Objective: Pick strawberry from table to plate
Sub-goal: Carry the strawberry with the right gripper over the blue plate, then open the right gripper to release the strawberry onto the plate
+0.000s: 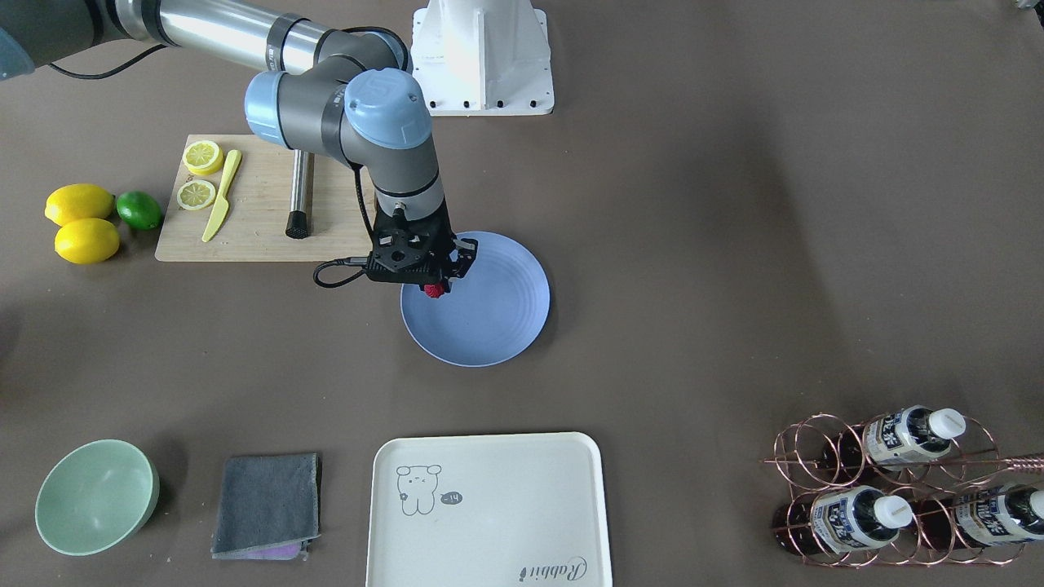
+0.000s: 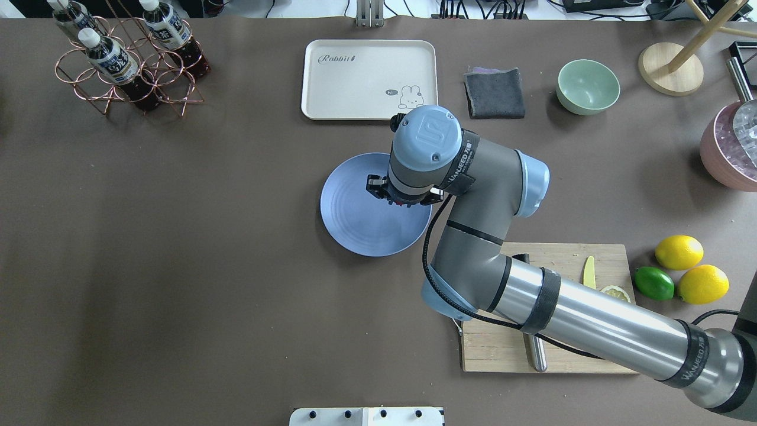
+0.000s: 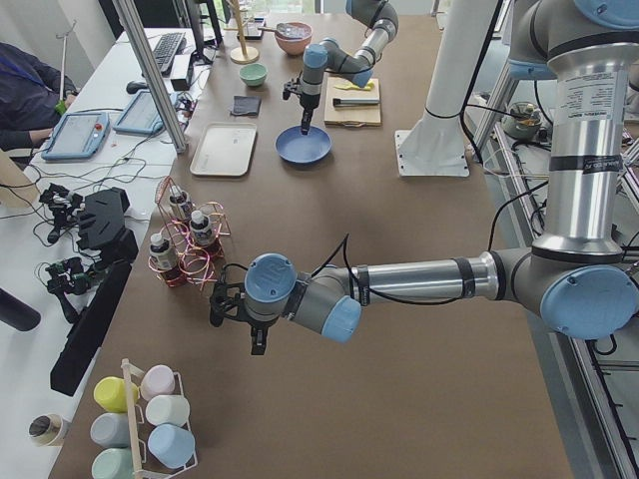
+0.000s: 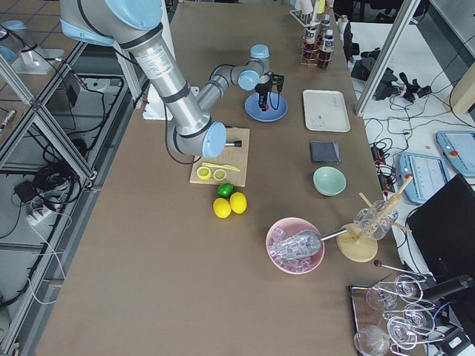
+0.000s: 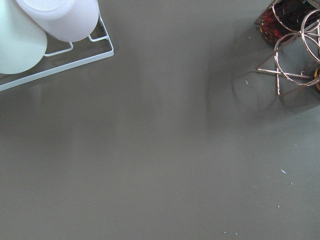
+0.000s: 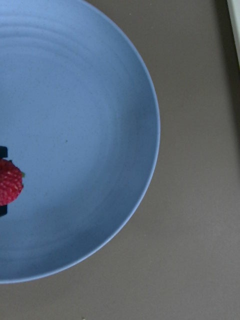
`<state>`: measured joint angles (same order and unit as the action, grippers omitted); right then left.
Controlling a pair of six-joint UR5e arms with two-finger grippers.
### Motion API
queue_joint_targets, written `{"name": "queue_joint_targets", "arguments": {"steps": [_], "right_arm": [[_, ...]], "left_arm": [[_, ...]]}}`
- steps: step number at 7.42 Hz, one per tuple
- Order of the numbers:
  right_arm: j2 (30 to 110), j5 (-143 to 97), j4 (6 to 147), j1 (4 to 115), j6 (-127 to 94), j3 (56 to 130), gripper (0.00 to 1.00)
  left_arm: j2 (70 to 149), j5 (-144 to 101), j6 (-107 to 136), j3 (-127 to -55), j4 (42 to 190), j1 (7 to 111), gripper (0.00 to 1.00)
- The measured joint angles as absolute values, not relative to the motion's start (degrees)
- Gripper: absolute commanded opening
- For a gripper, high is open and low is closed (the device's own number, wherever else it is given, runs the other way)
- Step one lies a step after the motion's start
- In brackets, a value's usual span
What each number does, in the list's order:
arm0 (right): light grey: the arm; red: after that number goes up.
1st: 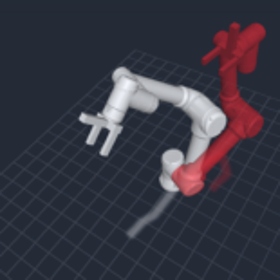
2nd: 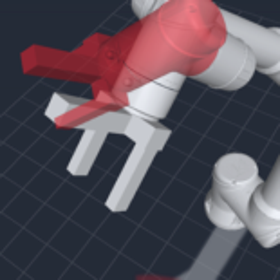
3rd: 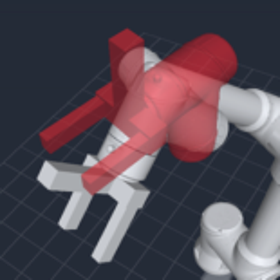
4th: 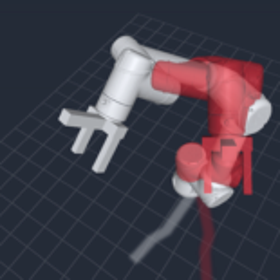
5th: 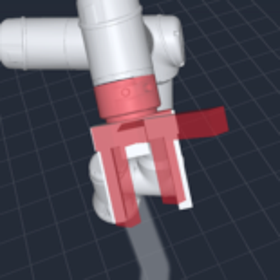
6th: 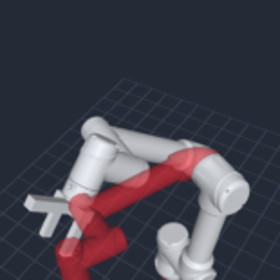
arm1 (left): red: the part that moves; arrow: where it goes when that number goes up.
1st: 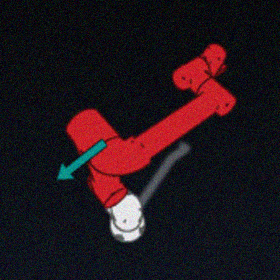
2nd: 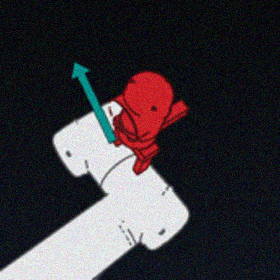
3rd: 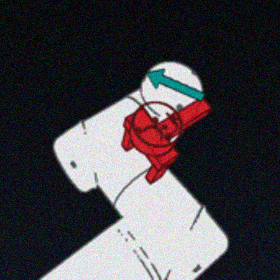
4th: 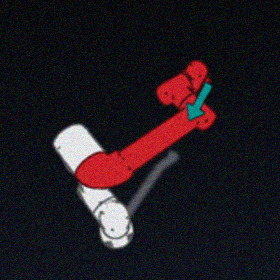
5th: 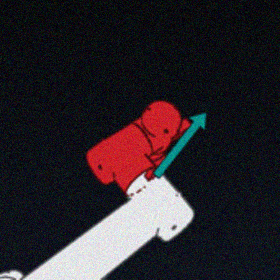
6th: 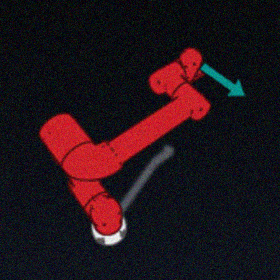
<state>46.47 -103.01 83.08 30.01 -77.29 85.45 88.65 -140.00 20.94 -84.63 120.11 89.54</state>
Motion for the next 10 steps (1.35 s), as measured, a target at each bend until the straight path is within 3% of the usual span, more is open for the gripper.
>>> {"name": "queue_joint_targets", "arguments": {"steps": [3, 4, 5, 7, 9, 10], "right_arm": [[44.25, -101.58, 80.52, 28.29, -79.55, 81.7, 0.0], [43.08, -100.78, 79.96, 27.92, -80.23, 80.0, 0.48], [42.59, -100.18, 79.51, 27.72, -80.46, 79.08, 0.74], [42.39, -99.75, 79.04, 27.63, -80.09, 78.56, 0.8], [42.34, -99.72, 78.92, 27.81, -79.74, 78.61, 1.0], [42.26, -99.94, 78.9, 28.42, -78.93, 79.09, 1.0]], "left_arm": [[88.44, -140.18, 20.03, -84.67, 120.07, 89.88, 0.98], [88.42, -140.23, 19.98, -84.65, 120.06, 89.91, 0.98], [88.39, -140.26, 19.96, -84.66, 120.08, 89.91, 0.98], [88.35, -140.33, 19.97, -84.7, 120.08, 89.97, 0.98], [88.33, -140.36, 19.99, -84.7, 120.11, 89.99, 0.98], [88.33, -140.38, 20.01, -84.71, 120.13, 90.0, 0.98]]}}
